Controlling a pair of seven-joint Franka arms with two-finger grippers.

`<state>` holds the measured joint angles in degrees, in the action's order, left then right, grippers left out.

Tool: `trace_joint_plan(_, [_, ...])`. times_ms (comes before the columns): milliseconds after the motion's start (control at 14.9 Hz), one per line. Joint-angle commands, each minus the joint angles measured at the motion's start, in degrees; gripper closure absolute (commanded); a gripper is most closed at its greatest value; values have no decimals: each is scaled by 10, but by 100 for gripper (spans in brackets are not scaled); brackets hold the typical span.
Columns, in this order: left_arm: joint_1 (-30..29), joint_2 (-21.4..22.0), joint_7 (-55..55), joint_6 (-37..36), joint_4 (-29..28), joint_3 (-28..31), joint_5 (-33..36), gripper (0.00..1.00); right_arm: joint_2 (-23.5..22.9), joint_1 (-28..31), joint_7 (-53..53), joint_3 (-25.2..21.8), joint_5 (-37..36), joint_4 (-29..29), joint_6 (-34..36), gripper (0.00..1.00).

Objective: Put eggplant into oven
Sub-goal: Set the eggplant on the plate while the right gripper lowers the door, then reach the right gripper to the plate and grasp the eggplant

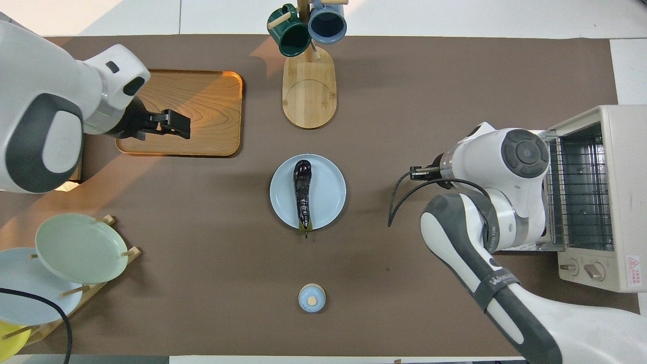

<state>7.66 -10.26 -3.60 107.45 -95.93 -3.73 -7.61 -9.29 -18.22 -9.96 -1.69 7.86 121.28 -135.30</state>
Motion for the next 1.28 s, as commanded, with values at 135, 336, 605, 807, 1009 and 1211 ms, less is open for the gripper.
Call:
trace_joint_plan(135, [-36,34,35,-56,6,-6,46,0,-27,-114,-104,-5,-4,-135,92,25])
trace_joint_plan(336, [-36,54,33,-106,6,-5,51,0,-115,-202,-250,-5,-62,-283,174,14])
trace_joint_plan(605, [-36,88,33,-181,7,-1,59,0,-213,-289,-382,-4,-90,-375,167,15])
trace_joint_plan(807, [-36,107,28,-207,-2,-2,66,0,-216,-297,-393,-5,-92,-344,99,28])
trace_joint_plan(1009, [-36,111,32,-201,-11,-1,66,0,-224,-298,-392,-4,-123,-330,70,37])
trace_joint_plan(1211, [-35,108,35,-176,-5,-1,66,0,-231,-300,-391,-4,-145,-308,41,41])
